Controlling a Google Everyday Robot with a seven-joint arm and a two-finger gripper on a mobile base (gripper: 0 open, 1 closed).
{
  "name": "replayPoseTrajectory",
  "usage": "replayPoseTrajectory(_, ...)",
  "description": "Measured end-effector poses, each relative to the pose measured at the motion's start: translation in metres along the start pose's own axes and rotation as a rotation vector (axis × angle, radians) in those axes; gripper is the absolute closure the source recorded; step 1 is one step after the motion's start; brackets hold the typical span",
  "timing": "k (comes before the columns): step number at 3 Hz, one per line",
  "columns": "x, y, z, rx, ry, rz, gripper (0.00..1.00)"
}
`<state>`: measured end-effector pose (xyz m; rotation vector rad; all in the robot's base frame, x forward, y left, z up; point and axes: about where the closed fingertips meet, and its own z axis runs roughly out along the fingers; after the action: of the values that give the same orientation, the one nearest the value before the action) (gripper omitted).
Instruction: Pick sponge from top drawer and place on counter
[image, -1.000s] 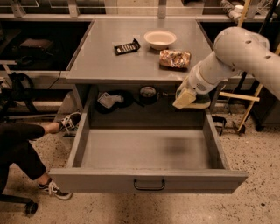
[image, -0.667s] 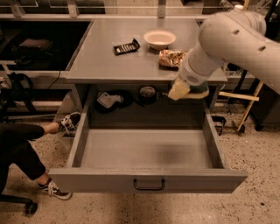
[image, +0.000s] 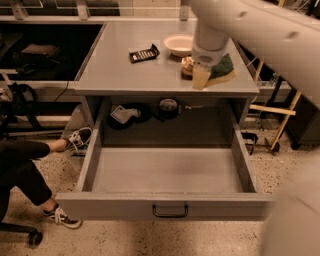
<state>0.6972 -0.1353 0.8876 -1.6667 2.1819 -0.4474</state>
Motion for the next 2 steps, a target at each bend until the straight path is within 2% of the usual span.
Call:
replayPoseTrajectory(1, -0.020, -0.004, 0.056, -0.162, 0.082, -0.030, 1.00)
replayPoseTrajectory(2, -0.009, -0.013, 0.077, -0.224, 0.099, 0.025, 1.00)
